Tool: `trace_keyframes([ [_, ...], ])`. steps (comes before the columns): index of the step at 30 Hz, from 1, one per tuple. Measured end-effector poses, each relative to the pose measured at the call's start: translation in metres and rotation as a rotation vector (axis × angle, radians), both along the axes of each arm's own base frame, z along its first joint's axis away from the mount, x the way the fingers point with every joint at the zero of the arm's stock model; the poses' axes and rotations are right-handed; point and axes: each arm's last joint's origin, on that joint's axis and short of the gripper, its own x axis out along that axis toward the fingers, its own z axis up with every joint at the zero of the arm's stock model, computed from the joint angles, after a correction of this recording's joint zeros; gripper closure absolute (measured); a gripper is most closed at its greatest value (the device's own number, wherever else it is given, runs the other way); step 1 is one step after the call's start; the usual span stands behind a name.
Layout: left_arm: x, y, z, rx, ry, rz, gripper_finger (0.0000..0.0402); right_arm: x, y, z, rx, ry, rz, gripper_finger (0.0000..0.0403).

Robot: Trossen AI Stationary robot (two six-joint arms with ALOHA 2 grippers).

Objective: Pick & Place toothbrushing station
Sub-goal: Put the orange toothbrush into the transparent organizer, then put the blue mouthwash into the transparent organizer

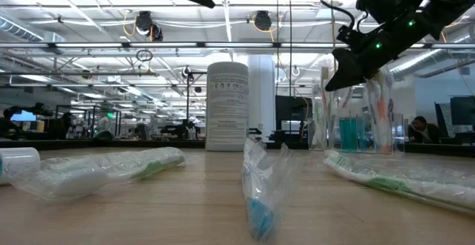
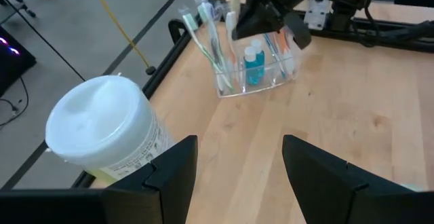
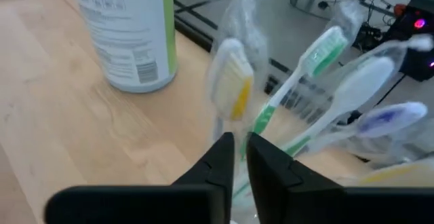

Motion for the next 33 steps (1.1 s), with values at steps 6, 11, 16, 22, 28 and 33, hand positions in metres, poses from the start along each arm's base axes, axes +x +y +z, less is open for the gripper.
trace_keyframes([
  [6, -0.002, 0.0, -0.003, 0.004, 0.039, 0.004, 0.0178, -0.004, 0.005, 0.008, -0.022, -0.033, 0.022, 0.0317],
  [11, -0.011, -0.004, -0.015, -0.112, 0.173, -0.042, 0.0178, -0.006, 0.012, 0.015, -0.037, -0.08, 0.056, 0.0287],
  [16, -0.021, -0.024, -0.025, -0.338, 0.3, -0.124, 0.0178, -0.009, 0.02, 0.025, -0.044, -0.16, 0.085, 0.0281],
  [22, -0.026, -0.072, -0.025, -0.52, 0.315, -0.162, 0.0179, -0.01, 0.03, 0.033, -0.062, -0.219, 0.139, 0.0289],
  [28, -0.036, -0.123, -0.032, -0.619, 0.338, -0.06, 0.0179, -0.008, 0.036, 0.034, -0.102, -0.2, 0.193, 0.0291],
  [33, -0.037, -0.164, -0.056, -0.634, 0.416, 0.042, 0.0179, -0.007, 0.036, 0.038, -0.152, -0.201, 0.214, 0.0291],
])
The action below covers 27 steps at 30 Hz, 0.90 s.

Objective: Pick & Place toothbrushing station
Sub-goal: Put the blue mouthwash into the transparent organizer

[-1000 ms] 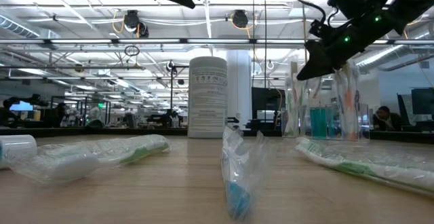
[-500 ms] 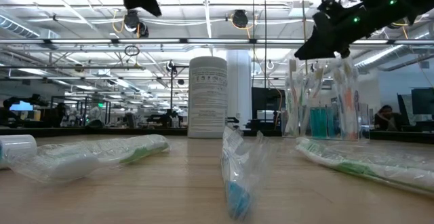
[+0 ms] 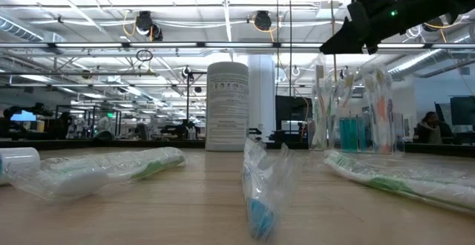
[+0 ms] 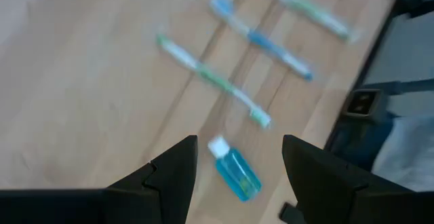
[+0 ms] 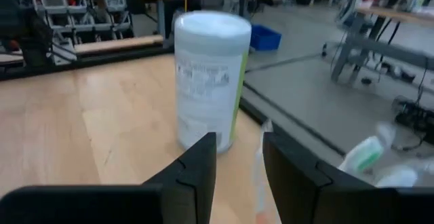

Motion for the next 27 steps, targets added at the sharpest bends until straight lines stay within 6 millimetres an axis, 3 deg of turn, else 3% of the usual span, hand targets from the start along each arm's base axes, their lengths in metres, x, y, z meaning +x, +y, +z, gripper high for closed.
trace_keyframes([
  [8, 0.017, -0.054, -0.072, -0.072, 0.288, 0.181, 0.0179, 0.002, 0.0, 0.018, -0.12, -0.138, 0.01, 0.0293],
  [13, 0.027, -0.071, -0.119, -0.143, 0.514, 0.272, 0.0179, 0.002, 0.0, 0.021, -0.143, -0.156, 0.01, 0.0294],
  [16, 0.036, -0.079, -0.14, -0.192, 0.552, 0.28, 0.0179, 0.002, 0.0, 0.021, -0.195, -0.121, 0.016, 0.0292],
  [21, 0.047, -0.083, -0.157, -0.193, 0.499, 0.284, 0.0179, 0.002, 0.0, 0.022, -0.264, -0.087, 0.022, 0.0292],
  [27, 0.045, -0.069, -0.161, -0.065, 0.515, 0.375, 0.0179, 0.002, 0.0, 0.025, -0.291, -0.105, 0.02, 0.0293],
])
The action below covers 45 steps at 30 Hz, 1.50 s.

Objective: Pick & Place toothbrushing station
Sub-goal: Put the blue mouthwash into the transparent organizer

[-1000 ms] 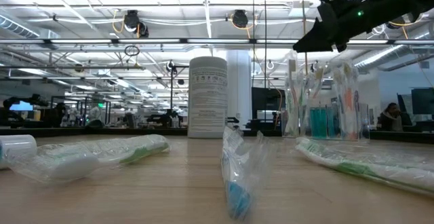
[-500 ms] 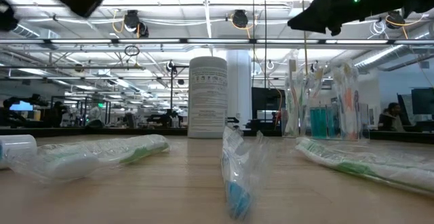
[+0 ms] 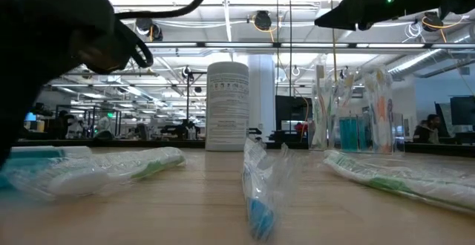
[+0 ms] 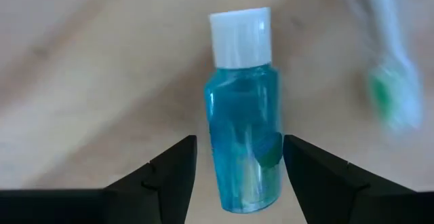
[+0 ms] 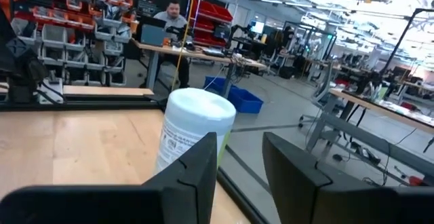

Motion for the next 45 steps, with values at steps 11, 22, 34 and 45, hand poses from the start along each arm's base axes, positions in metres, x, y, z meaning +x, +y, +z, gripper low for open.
trace_keyframes([
  [11, 0.004, 0.012, 0.0, 0.054, -0.004, -0.092, 0.0261, 0.0, 0.0, 0.004, -0.042, -0.017, -0.001, 0.0293],
  [22, 0.013, 0.038, 0.006, 0.11, 0.009, -0.07, 0.0299, 0.0, 0.0, 0.004, -0.037, -0.028, -0.001, 0.0293],
  [34, 0.018, 0.104, 0.09, 0.505, -0.357, -0.156, 0.0299, 0.0, 0.001, 0.004, -0.009, -0.047, 0.04, 0.0293],
  [45, 0.039, 0.158, 0.162, 0.936, -0.632, -0.546, 0.0298, 0.014, 0.012, 0.0, 0.028, -0.05, 0.53, 0.0293],
])
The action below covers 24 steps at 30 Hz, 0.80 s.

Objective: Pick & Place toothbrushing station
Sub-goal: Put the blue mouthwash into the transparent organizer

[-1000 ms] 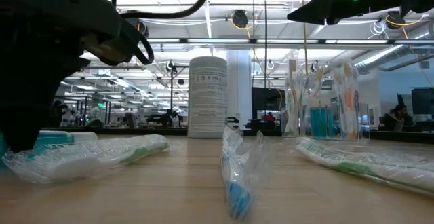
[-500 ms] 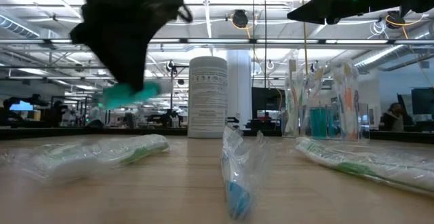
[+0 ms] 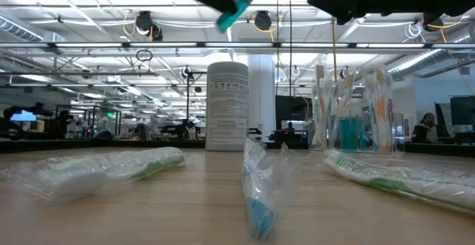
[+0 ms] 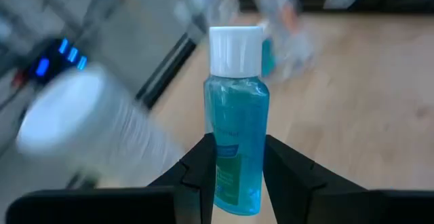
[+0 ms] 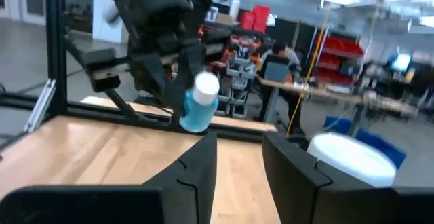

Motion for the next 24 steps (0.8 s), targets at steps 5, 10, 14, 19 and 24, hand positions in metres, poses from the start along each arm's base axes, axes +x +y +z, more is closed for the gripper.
trace_keyframes([
  [5, 0.022, 0.018, 0.006, -0.012, -0.071, -0.211, 0.0298, 0.014, -0.003, -0.008, 0.055, 0.005, 0.004, 0.0293],
  [10, 0.039, 0.038, -0.01, -0.054, -0.071, -0.244, 0.0298, 0.029, -0.003, -0.012, 0.057, -0.049, 0.095, 0.0293],
  [14, 0.05, 0.049, -0.023, -0.062, -0.057, -0.275, 0.0298, 0.034, -0.003, -0.014, 0.103, -0.076, 0.123, 0.0293],
  [19, 0.054, 0.055, -0.026, -0.059, -0.057, -0.302, 0.0298, 0.036, -0.004, -0.015, 0.115, -0.075, 0.12, 0.0293],
  [24, 0.056, 0.058, -0.019, -0.018, -0.106, -0.339, 0.0298, 0.035, -0.005, -0.013, 0.107, -0.1, 0.117, 0.0293],
])
